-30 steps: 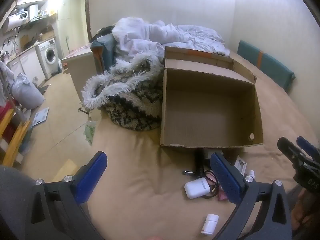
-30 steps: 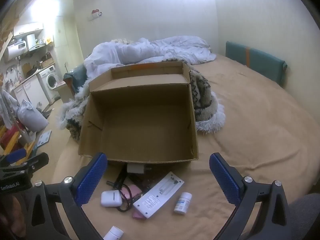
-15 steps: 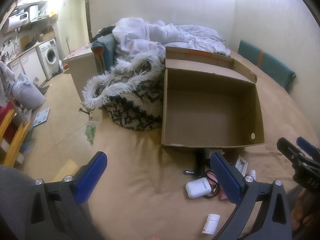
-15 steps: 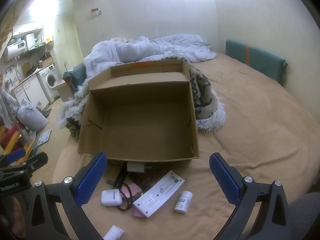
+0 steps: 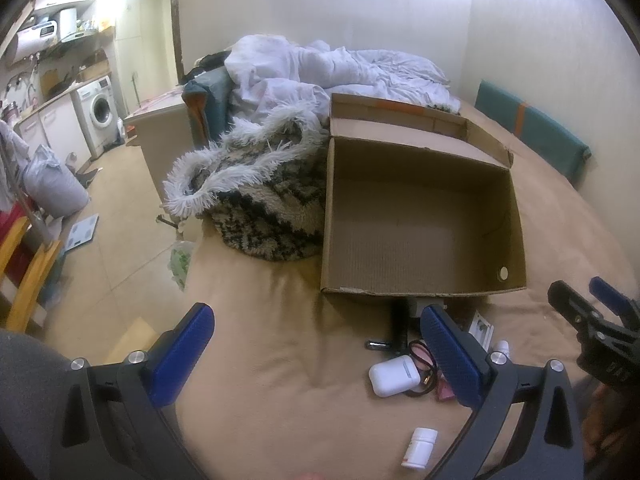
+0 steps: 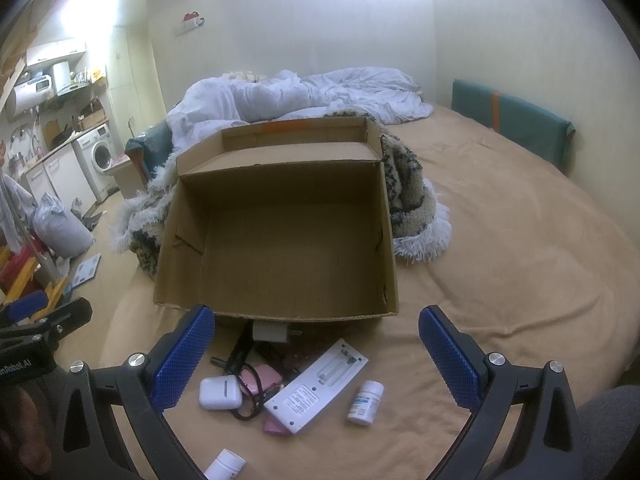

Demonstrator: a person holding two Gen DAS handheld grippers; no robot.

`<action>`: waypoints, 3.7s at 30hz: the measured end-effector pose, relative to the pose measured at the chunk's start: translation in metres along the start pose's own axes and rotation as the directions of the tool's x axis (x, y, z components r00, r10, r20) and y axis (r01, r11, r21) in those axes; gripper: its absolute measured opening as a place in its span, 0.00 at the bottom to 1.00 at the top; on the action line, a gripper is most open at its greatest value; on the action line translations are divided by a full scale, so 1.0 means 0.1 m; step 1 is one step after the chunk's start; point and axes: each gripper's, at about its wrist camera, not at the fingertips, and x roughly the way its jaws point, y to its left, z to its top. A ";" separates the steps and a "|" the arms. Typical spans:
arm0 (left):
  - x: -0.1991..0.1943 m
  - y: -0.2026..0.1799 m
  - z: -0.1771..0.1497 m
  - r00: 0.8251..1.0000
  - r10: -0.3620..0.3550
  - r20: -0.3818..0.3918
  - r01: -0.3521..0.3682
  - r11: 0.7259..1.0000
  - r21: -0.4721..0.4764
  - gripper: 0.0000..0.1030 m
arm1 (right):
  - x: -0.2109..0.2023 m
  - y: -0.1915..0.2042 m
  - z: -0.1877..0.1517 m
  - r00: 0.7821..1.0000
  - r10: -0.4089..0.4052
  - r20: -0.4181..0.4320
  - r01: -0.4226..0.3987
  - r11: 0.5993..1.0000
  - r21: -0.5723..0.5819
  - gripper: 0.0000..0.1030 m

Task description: Organize rigid objects

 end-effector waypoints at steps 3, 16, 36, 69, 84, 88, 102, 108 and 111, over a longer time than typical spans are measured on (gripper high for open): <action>0.00 0.00 0.00 1.000 0.000 0.000 0.000 1.000 0.000 1.00 | 0.00 0.00 0.00 1.000 0.000 0.000 0.000 1.000 0.001 1.00; 0.02 0.03 0.00 1.000 0.004 -0.001 -0.004 1.000 0.002 1.00 | 0.03 -0.04 0.00 1.000 -0.001 -0.011 0.001 1.000 0.012 1.00; 0.05 0.02 0.00 1.000 0.006 0.000 -0.006 1.000 0.003 1.00 | 0.03 -0.02 0.00 1.000 -0.004 -0.012 0.004 1.000 0.010 1.00; 0.82 -0.68 -0.61 0.883 -0.124 -0.453 0.218 0.962 0.162 0.88 | 0.15 -0.36 -0.02 0.993 -0.049 -0.107 0.059 0.994 0.092 1.00; 1.30 -1.08 -1.26 0.757 -0.070 -0.650 0.261 0.944 0.203 0.44 | 0.40 -0.68 -0.17 0.957 0.019 -0.289 0.058 0.966 0.253 1.00; 1.24 -1.03 -1.24 0.753 -0.068 -0.654 0.258 0.946 0.198 0.23 | 0.41 -0.63 -0.17 0.955 0.018 -0.297 0.053 0.972 0.230 1.00; 1.18 -0.34 -0.83 0.847 -0.074 -0.526 0.098 0.995 0.018 0.23 | 0.69 -0.70 -0.27 0.912 0.041 -0.408 0.076 0.961 0.267 1.00; 1.17 -0.18 -0.62 0.851 -0.064 -0.521 0.053 0.998 -0.036 0.23 | 1.00 -0.85 -0.44 0.855 0.050 -0.517 0.141 0.936 0.323 0.83; 1.15 -0.17 -0.62 0.852 -0.060 -0.521 0.039 0.998 -0.051 0.23 | 1.11 -0.93 -0.52 0.836 0.064 -0.546 0.168 0.916 0.365 0.80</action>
